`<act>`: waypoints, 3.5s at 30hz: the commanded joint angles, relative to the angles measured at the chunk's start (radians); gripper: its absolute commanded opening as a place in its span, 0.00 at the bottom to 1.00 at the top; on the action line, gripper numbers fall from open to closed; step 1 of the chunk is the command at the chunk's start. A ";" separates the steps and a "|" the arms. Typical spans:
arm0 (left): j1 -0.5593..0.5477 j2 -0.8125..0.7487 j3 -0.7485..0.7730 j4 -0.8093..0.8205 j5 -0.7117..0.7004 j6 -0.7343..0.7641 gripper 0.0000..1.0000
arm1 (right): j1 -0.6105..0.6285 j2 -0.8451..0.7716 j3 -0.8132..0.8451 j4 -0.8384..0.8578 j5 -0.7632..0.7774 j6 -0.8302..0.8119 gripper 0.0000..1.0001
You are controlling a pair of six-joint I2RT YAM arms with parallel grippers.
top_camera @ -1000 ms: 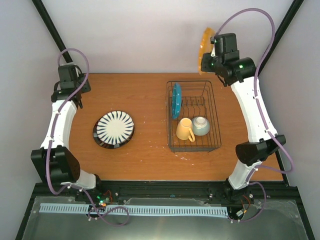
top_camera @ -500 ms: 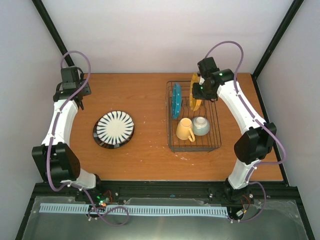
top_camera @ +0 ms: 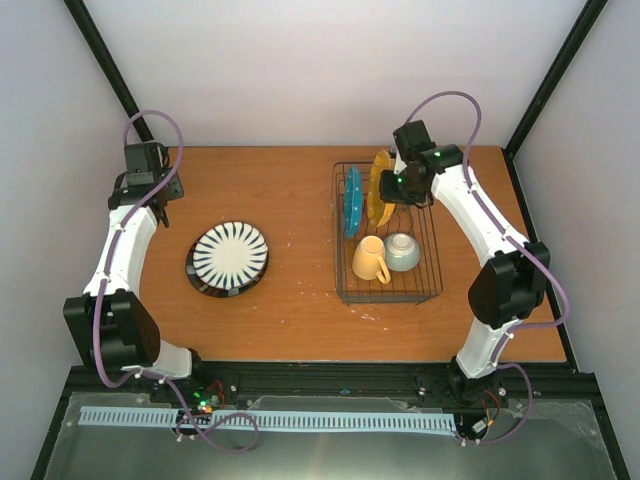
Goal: Load the mixed dishes into the dish rack
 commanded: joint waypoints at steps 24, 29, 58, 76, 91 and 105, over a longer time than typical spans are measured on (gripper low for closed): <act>0.000 -0.001 -0.008 -0.030 -0.041 0.000 0.57 | 0.092 0.178 0.025 -0.126 0.035 -0.092 0.03; 0.000 0.012 -0.006 -0.048 -0.013 0.009 0.63 | 0.092 0.199 0.032 -0.137 0.022 -0.073 0.20; 0.281 0.185 -0.259 -0.085 0.750 0.034 0.57 | -0.069 0.116 0.401 -0.208 0.207 -0.023 0.68; 0.282 0.206 -0.316 -0.145 0.708 0.046 0.50 | -0.168 0.100 0.344 -0.154 0.098 -0.081 0.68; 0.282 0.376 -0.308 -0.130 0.801 0.067 0.36 | -0.193 0.097 0.327 -0.139 0.084 -0.095 0.68; 0.282 0.465 -0.278 -0.130 0.853 0.097 0.01 | -0.200 0.121 0.335 -0.122 0.050 -0.083 0.66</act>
